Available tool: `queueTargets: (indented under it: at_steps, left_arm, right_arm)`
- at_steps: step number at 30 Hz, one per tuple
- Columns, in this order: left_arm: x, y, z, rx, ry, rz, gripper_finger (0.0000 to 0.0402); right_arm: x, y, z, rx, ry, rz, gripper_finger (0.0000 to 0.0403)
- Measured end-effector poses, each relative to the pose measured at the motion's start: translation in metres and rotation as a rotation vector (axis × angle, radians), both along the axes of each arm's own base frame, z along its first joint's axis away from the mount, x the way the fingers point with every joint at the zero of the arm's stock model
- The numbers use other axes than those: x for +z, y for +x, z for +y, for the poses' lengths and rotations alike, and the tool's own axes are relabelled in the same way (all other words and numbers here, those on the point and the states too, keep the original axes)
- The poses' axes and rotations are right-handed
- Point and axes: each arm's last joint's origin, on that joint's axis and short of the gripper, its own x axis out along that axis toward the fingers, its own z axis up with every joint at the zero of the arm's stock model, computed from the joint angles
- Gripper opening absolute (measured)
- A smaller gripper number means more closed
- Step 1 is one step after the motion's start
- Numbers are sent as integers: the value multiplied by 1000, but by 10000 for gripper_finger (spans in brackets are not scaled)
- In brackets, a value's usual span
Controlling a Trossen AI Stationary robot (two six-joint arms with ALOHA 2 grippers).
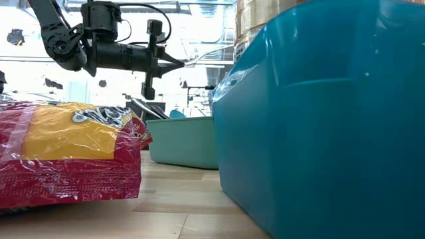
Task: Pick & Place Food Item
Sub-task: Put the silver spoon into the green bin
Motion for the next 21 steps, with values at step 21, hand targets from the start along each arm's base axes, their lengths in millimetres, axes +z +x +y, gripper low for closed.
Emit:
queueTargets:
  at_steps: [21]
  left_arm:
    - [13, 4, 4, 91, 4, -65, 1]
  right_arm:
    - [-100, 8, 41, -132, 27, -423, 64]
